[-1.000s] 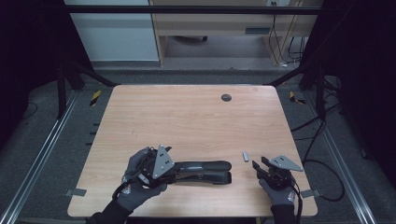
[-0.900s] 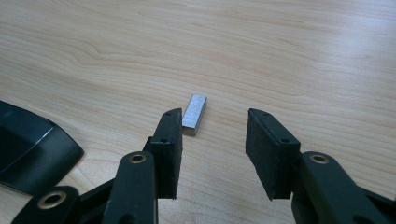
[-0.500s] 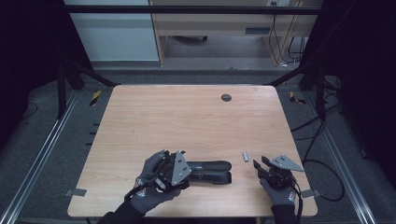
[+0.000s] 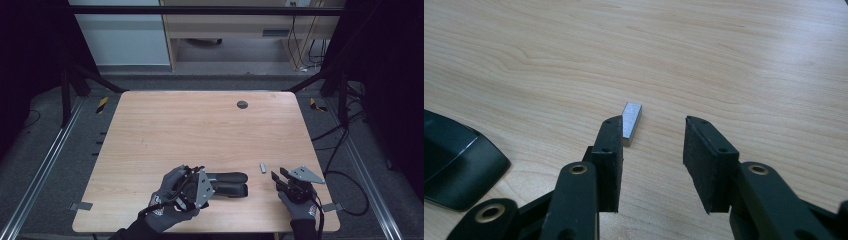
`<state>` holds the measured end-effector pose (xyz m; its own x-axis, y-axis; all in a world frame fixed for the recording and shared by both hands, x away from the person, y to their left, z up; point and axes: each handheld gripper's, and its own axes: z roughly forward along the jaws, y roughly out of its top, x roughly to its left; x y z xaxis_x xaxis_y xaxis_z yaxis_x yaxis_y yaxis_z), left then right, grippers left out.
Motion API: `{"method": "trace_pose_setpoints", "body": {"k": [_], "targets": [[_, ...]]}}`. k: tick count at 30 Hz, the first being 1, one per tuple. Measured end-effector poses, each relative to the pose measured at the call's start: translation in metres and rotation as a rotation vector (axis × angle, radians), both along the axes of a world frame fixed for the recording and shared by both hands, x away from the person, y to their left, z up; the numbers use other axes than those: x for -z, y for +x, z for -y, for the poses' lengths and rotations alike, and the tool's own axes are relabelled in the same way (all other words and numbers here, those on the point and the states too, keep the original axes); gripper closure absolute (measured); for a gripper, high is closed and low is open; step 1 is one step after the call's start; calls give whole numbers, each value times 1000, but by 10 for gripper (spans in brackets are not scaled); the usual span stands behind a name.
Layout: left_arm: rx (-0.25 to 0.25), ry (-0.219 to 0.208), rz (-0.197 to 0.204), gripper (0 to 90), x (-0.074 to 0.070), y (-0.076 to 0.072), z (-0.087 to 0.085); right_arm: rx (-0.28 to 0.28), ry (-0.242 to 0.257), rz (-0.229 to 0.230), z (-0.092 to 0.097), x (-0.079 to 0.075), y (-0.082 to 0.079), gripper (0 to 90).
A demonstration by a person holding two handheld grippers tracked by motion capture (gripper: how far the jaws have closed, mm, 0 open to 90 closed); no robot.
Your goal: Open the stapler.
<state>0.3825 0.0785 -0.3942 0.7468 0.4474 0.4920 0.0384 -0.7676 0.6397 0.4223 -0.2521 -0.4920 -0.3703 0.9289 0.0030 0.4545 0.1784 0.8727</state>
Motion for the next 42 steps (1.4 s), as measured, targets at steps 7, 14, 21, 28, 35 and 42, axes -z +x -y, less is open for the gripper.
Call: {"method": "trace_pose_setpoints", "body": {"k": [7, 14, 21, 28, 35, 42], "targets": [[9, 29, 14, 331, 4, -2, 9, 2, -1, -1, 0, 0, 0, 608], [16, 67, 50, 320, 8, -4, 21, 1, 1, 0, 0, 0, 0, 607], [27, 113, 92, 310, 13, -8, 31, 2, 1, -2, 0, 0, 0, 606], [35, 138, 119, 301, 17, -9, 39, 0, 3, -4, 0, 0, 0, 610], [33, 171, 156, 296, 19, -8, 45, -3, 9, -7, 1, 0, 0, 617], [33, 223, 180, 289, 21, -8, 51, -4, 7, -5, 1, 0, 0, 626]]}}
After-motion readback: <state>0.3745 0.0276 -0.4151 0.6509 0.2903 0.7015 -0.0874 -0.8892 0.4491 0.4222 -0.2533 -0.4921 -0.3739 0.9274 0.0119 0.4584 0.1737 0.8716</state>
